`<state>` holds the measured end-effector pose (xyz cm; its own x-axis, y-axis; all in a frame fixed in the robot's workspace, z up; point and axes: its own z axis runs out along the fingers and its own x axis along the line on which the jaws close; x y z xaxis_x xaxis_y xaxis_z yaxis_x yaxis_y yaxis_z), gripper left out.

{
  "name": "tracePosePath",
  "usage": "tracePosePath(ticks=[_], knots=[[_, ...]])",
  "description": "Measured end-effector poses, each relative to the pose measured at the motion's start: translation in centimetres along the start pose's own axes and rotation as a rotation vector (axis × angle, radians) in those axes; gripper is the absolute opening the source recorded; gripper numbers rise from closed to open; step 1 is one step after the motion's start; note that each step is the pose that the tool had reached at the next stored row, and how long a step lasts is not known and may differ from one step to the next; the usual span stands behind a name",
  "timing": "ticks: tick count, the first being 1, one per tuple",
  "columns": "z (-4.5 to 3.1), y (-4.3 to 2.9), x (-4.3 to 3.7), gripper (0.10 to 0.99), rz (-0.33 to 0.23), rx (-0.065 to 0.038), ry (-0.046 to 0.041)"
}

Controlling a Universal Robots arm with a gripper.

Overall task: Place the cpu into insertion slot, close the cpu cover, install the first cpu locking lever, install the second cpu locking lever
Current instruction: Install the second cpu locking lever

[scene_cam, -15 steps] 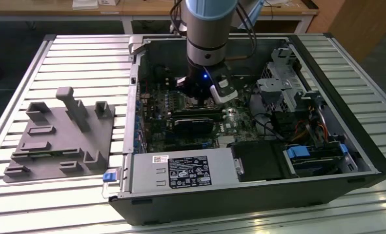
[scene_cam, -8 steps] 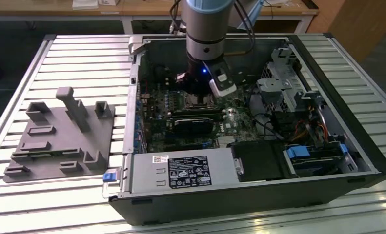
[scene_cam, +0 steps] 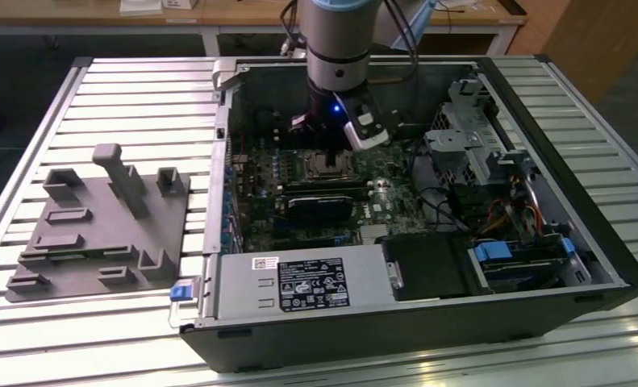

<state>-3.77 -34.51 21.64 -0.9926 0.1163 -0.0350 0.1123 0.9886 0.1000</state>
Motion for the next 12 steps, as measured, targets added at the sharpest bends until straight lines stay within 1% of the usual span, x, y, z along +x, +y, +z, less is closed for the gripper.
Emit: tracePosePath(ticks=[5, 6, 12], knots=[[0.08, 0.77, 0.08, 0.106, -0.001, 0.017, -0.002], [0.09, 1.0, 0.1, 0.106, -0.001, 0.023, -0.0026], [-0.62, 1.08, 0.08, 0.106, -0.001, 0.023, -0.0027]])
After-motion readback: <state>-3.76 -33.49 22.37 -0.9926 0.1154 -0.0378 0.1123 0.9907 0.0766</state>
